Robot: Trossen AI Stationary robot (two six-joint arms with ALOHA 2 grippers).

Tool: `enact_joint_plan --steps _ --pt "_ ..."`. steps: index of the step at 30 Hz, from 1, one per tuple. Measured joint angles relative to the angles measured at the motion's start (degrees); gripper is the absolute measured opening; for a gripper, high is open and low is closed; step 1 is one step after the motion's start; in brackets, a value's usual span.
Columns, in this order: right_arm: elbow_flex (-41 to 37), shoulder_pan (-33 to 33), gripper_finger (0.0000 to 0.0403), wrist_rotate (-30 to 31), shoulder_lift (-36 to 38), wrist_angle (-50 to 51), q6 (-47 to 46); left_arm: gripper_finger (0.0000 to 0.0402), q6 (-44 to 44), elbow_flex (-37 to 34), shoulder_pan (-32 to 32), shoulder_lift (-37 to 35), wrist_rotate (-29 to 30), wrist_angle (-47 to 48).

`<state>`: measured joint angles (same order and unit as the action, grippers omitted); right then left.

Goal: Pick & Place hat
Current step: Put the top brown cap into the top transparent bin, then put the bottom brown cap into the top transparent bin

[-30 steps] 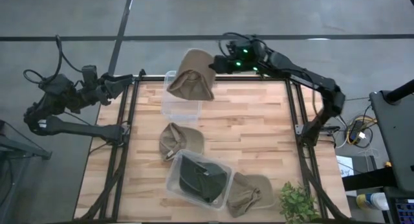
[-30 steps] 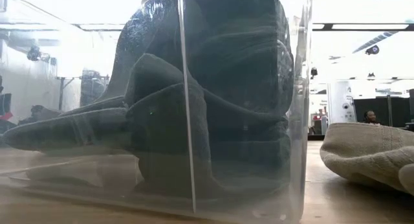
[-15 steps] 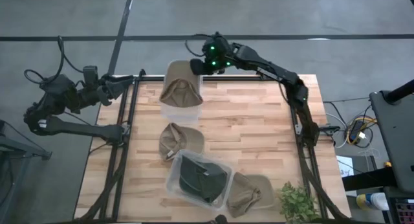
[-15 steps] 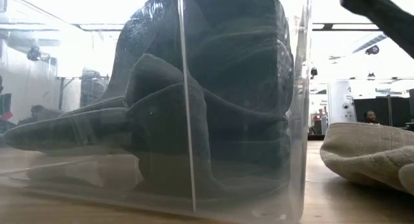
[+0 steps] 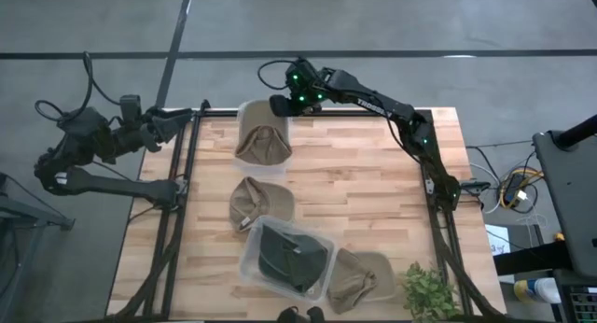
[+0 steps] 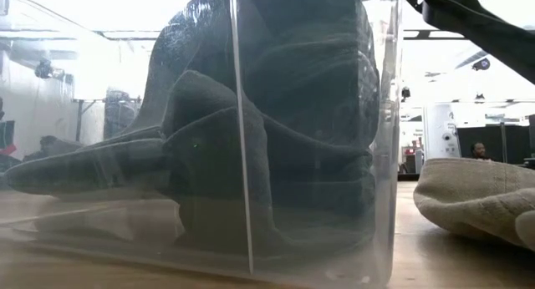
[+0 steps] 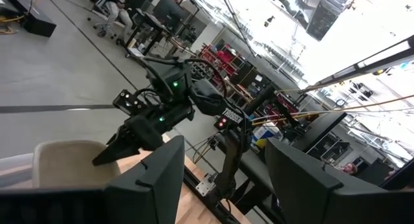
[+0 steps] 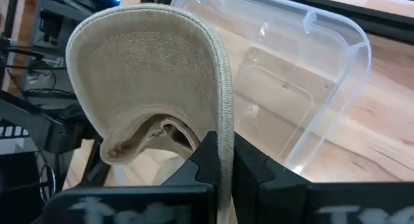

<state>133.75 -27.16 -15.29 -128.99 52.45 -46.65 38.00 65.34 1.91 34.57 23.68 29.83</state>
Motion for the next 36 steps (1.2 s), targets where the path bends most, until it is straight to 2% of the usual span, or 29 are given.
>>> enact_joint_plan --steps 4,7,18,22,30,36 --pt "-0.1 -0.2 0.0015 0.0 -0.3 0.3 -0.1 0.0208 1.2 0.0 0.0 0.0 0.0 0.7" --pt "-0.3 -0.3 0.0032 0.0 -0.4 0.1 0.2 0.0208 1.4 0.0 0.0 0.0 0.0 0.9" --pt "-1.9 -0.7 0.0195 0.3 -0.5 -4.5 6.5 0.0208 2.3 0.0 0.0 0.0 0.0 0.9" --pt "-1.6 -0.7 0.0233 0.7 -0.5 -5.8 6.6 0.0208 3.0 0.0 0.0 0.0 0.0 0.9" --pt "0.2 -0.6 0.0253 -1.4 0.8 -3.6 12.2 0.0208 3.2 0.0 0.0 0.0 0.0 0.9" --pt "0.2 1.0 0.0241 -10.3 3.9 3.8 19.1 0.0208 2.8 0.0 0.0 0.0 0.0 1.2"
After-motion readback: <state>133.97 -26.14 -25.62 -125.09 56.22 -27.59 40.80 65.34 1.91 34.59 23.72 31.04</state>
